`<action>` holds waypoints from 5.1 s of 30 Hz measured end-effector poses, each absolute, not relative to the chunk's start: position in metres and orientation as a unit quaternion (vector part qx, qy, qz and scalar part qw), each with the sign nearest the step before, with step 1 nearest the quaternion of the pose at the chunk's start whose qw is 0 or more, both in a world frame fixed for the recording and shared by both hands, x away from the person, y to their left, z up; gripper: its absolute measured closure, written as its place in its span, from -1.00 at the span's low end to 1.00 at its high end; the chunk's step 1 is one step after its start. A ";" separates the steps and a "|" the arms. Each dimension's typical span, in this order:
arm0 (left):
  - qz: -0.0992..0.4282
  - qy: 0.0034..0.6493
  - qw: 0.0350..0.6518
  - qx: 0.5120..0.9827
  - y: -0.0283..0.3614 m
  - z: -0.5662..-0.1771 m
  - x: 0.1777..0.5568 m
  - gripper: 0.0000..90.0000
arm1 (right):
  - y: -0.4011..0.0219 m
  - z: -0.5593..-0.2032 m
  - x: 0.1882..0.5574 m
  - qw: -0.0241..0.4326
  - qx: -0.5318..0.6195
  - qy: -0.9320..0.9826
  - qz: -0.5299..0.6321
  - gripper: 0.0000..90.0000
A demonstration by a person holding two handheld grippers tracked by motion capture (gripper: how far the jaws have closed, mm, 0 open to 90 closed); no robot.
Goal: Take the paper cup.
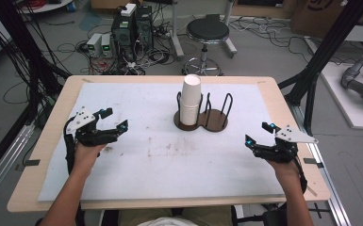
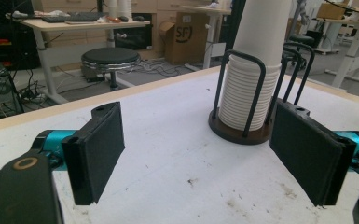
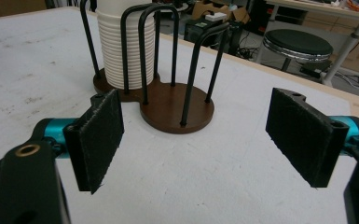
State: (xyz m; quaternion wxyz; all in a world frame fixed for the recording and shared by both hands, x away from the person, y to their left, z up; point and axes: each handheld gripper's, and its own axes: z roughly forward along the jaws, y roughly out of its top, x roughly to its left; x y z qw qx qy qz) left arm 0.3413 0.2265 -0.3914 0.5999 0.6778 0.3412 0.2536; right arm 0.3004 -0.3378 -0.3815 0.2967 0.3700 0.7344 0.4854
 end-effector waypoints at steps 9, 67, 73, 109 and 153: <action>0.250 0.345 0.596 0.681 0.224 -0.394 0.342 -0.60 | -0.341 -0.383 0.301 0.292 0.374 0.733 0.487 -0.57; 0.234 0.352 0.589 0.689 0.229 -0.402 0.341 -0.60 | -0.197 -0.369 0.389 0.259 0.289 0.726 0.568 1.00; 0.233 0.353 0.589 0.688 0.229 -0.402 0.341 -0.60 | -0.183 -0.382 0.392 0.257 0.308 0.732 0.552 1.00; 0.230 0.271 0.610 0.709 0.178 -0.341 0.383 -0.60 | -0.159 -0.406 0.402 0.216 0.401 0.719 0.525 1.00; 0.171 0.235 0.544 0.787 0.017 -0.313 0.483 -0.55 | -0.163 -0.406 0.406 0.197 0.403 0.722 0.526 1.00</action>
